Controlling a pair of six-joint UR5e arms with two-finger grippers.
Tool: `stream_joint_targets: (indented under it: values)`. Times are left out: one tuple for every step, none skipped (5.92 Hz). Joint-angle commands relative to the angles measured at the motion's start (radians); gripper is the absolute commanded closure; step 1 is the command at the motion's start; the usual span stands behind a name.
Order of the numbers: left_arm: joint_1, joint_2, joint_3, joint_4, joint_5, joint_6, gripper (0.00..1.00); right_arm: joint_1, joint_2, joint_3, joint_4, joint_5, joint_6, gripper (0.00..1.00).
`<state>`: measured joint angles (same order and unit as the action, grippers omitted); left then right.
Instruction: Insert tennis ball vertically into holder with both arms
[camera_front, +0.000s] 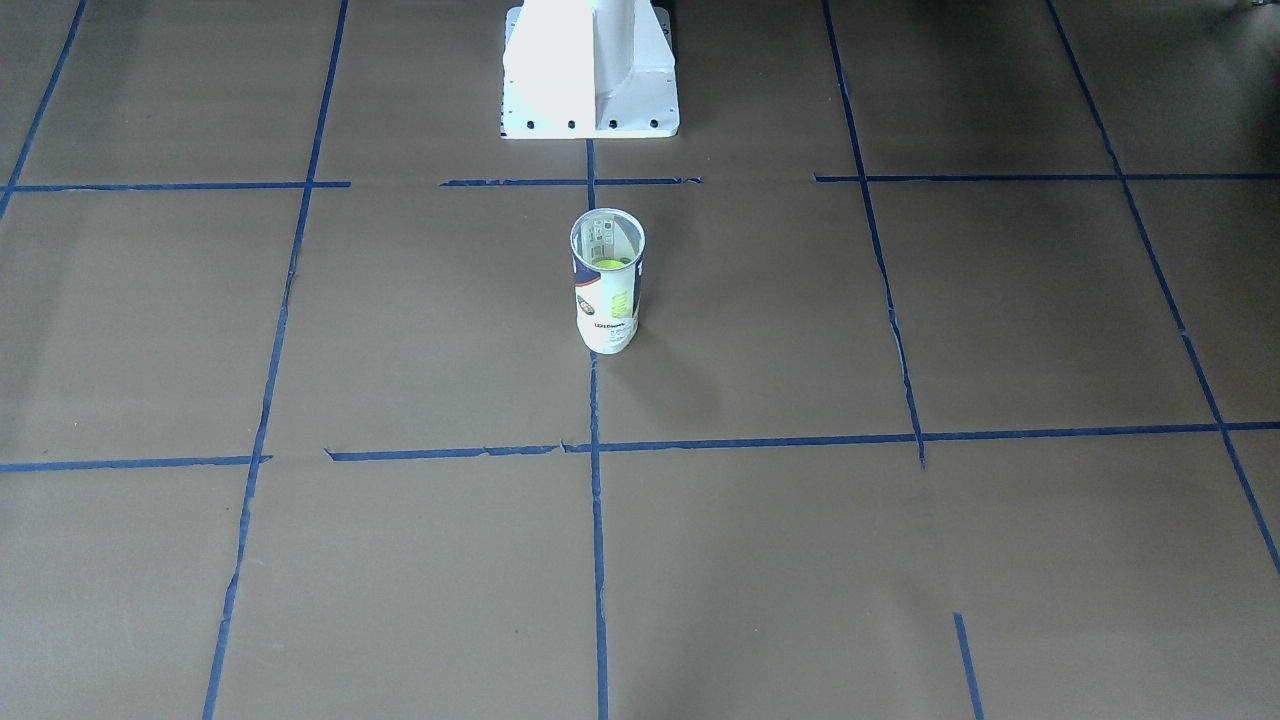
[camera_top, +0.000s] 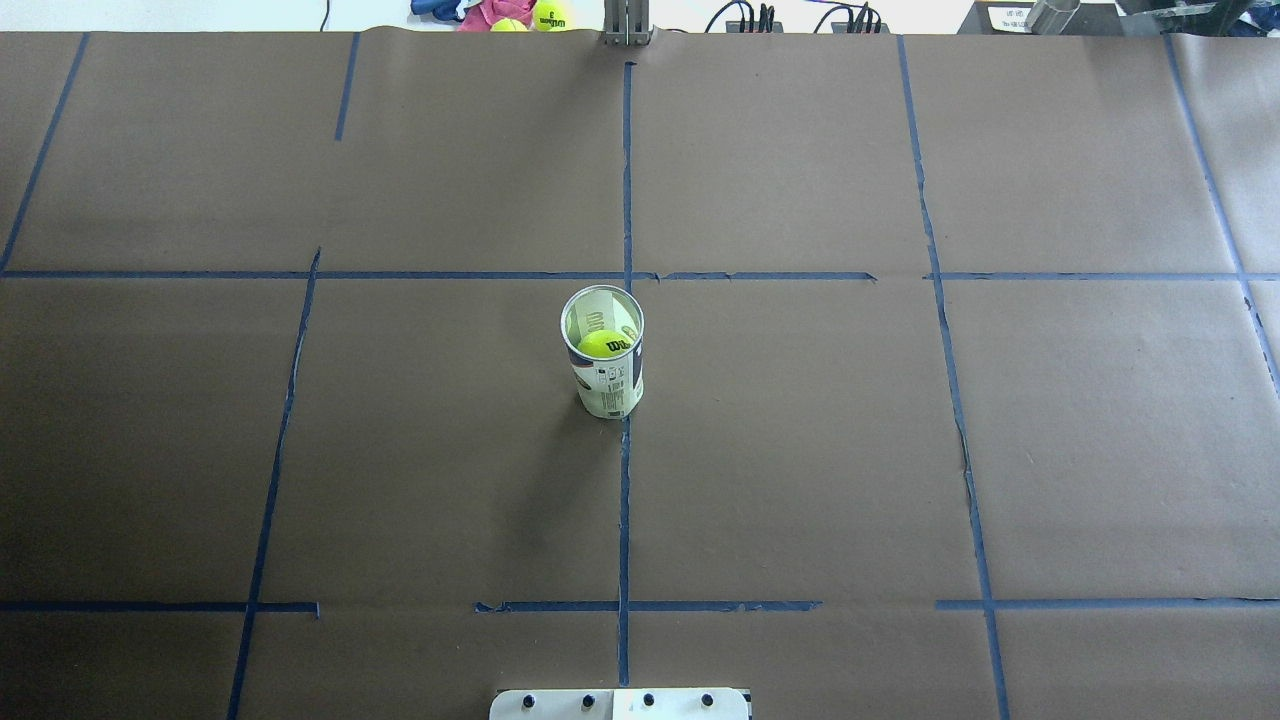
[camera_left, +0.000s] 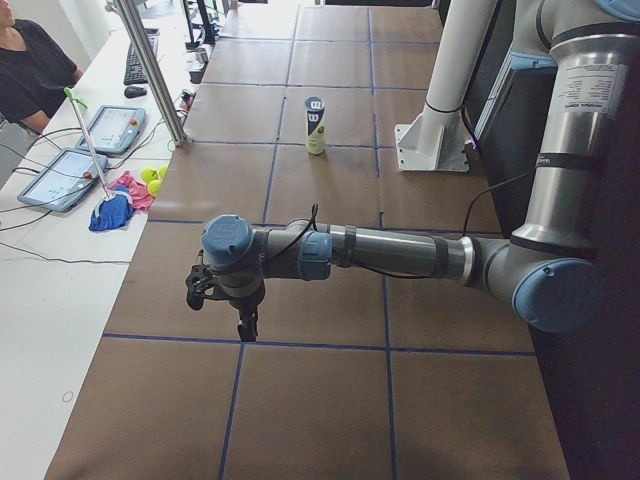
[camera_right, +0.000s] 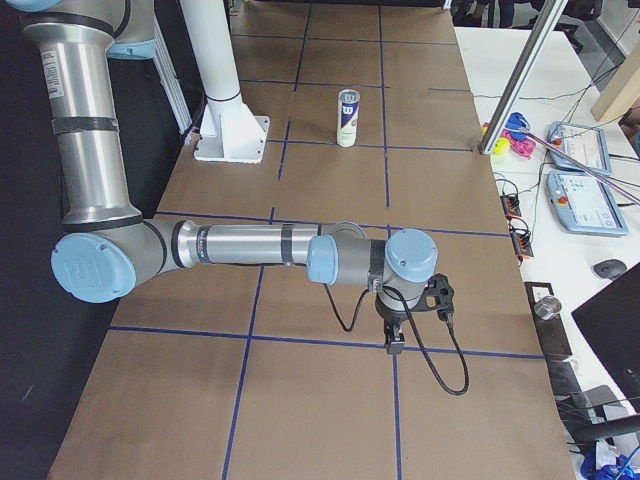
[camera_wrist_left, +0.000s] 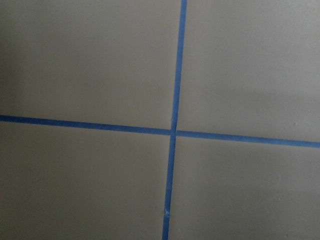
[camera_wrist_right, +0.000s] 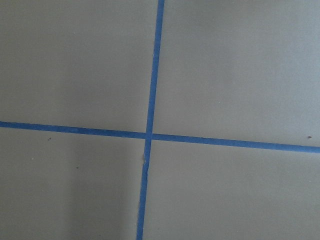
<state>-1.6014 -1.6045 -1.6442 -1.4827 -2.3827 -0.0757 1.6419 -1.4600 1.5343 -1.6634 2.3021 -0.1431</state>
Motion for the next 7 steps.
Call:
stream_joint_targets:
  values:
    - [0.006,0.116,-0.097,0.007,0.007,-0.001,0.00,0.001,-0.017,0.021,-0.028,-0.010,0.000,0.00]
    - [0.008,0.117,-0.097,0.009,0.005,-0.001,0.00,-0.001,-0.032,0.024,-0.047,-0.015,-0.001,0.00]
    - [0.023,0.112,-0.106,0.009,0.007,0.002,0.00,-0.031,-0.066,0.035,-0.045,-0.010,-0.013,0.00]
    - [0.046,0.110,-0.101,0.009,0.005,0.025,0.00,-0.098,-0.092,0.038,-0.038,-0.015,-0.016,0.00]
    - [0.046,0.106,-0.097,0.022,-0.006,0.039,0.00,-0.106,-0.112,0.043,-0.036,-0.010,-0.013,0.00]
    - [0.038,0.121,-0.126,0.016,0.003,0.039,0.00,-0.108,-0.120,0.044,-0.026,-0.009,-0.019,0.00]
    - [0.037,0.121,-0.129,0.019,-0.003,0.030,0.00,-0.108,-0.123,0.049,-0.025,-0.006,-0.019,0.00]
